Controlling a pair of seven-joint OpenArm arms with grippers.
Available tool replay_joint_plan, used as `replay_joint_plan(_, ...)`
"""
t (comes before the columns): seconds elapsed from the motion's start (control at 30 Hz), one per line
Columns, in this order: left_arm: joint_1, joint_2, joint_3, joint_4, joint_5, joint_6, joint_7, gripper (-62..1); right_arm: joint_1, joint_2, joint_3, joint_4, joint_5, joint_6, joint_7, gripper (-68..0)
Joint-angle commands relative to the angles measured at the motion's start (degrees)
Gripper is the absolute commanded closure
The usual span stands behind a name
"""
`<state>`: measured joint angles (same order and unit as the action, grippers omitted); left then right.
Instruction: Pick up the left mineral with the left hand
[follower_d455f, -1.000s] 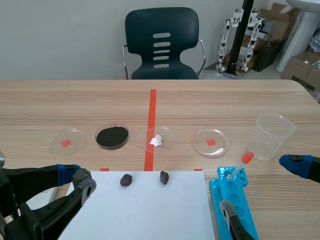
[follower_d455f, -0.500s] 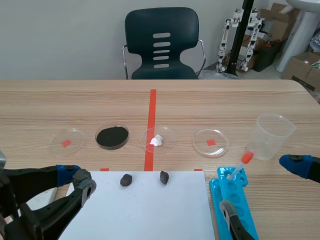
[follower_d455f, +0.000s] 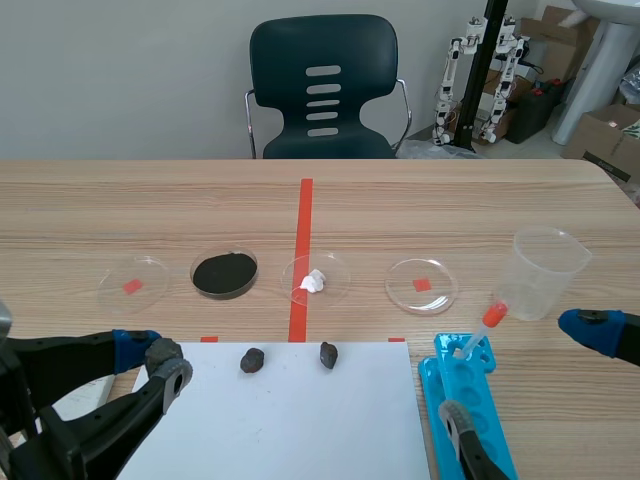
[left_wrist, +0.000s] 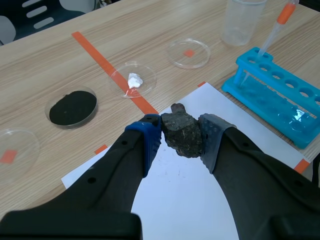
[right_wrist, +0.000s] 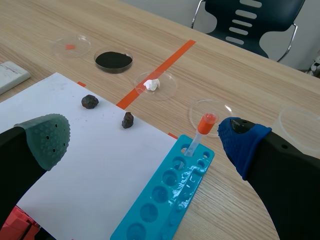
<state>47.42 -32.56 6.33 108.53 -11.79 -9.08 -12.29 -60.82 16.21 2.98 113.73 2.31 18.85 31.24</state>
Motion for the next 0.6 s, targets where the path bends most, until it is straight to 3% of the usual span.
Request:
replay_joint_plan(0.0, -0.3, 0.1, 0.0, 1.3, -0.3, -0.1, -1.2, -8.5, 0.0, 0.3, 0.3, 0.6, 0.5, -0.2, 0.8, -62.3)
replay_joint_plan(0.57, -0.8, 0.1, 0.0, 1.3, -0.3, -0.1, -1.2, -8.5, 0.0, 0.3, 0.3, 0.6, 0.5, -0.2, 0.8, -62.3)
